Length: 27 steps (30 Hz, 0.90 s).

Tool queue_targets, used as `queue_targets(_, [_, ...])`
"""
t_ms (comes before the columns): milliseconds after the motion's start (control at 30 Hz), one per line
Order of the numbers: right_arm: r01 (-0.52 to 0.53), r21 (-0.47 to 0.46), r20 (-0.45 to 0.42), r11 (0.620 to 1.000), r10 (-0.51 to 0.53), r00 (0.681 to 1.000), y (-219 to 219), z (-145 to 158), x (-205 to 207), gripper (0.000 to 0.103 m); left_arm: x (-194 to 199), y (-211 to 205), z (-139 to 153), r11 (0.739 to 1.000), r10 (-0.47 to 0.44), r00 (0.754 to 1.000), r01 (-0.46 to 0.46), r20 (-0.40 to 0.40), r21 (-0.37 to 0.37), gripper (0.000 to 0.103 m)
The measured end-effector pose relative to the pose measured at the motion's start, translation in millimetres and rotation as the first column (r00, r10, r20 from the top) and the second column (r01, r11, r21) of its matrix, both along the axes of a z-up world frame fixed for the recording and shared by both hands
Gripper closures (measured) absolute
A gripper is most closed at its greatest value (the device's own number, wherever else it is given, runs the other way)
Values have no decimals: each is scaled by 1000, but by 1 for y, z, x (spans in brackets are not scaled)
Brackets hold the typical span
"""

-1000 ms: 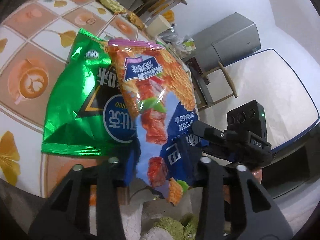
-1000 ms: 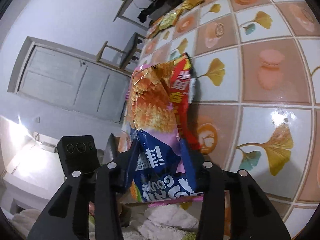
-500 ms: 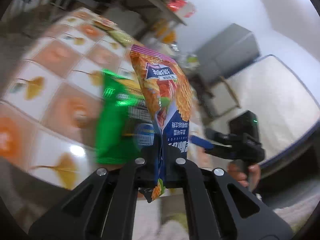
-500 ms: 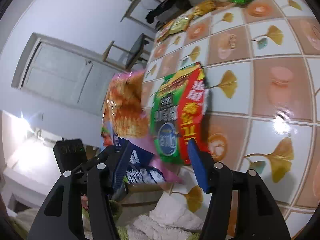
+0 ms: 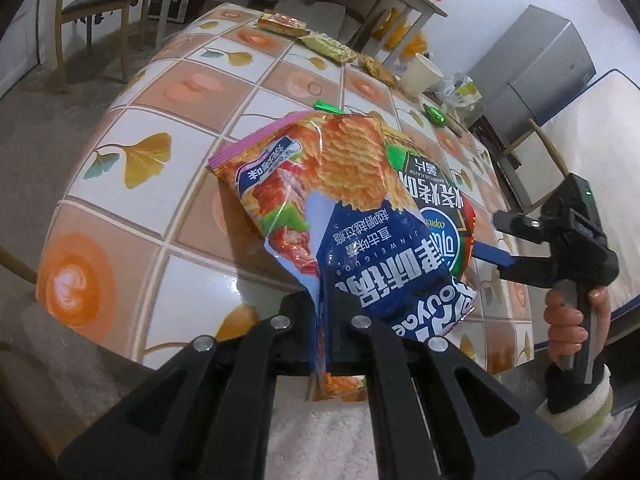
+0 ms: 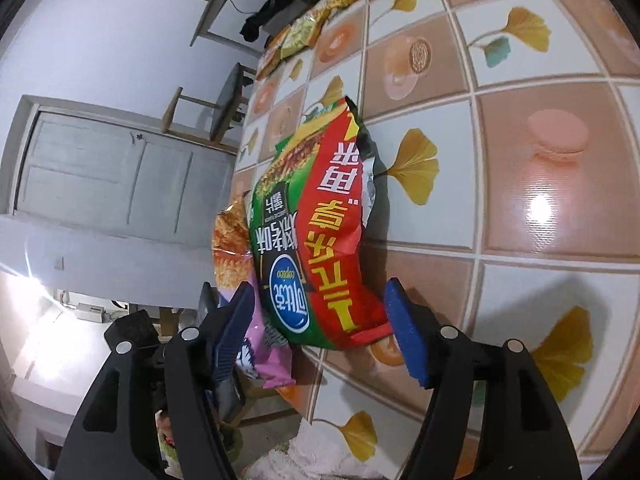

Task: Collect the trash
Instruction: 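Grasp the red-and-green snack bag with the right tool while the left tool holds its bag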

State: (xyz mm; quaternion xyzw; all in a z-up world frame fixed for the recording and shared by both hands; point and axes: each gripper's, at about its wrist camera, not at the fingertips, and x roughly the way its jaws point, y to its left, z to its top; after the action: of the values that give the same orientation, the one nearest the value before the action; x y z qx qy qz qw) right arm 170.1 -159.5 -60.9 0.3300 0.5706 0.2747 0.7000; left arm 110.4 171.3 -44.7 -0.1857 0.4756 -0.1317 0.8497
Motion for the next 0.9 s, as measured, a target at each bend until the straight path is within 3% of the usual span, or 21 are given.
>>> queue_targets(233, [-29, 73, -37, 997, 32, 999, 17, -22, 7, 38, -1, -4, 1, 1000, -5, 1000, 5, 1, 11, 102])
queue_targets(367, [-35, 66, -24, 997, 36, 999, 24, -22, 9, 40, -1, -4, 0, 1000, -5, 1000, 5, 0, 9, 102])
queue_targets(533, [-40, 56, -37, 998, 42, 998, 28, -25, 5, 63, 0, -5, 0, 1000, -3, 1000, 3, 0, 8, 102])
queue_targets(900, [4, 46, 44, 999, -6, 999, 10, -8, -5, 81, -2, -9, 9, 999, -14, 1000, 15, 28, -32, 102])
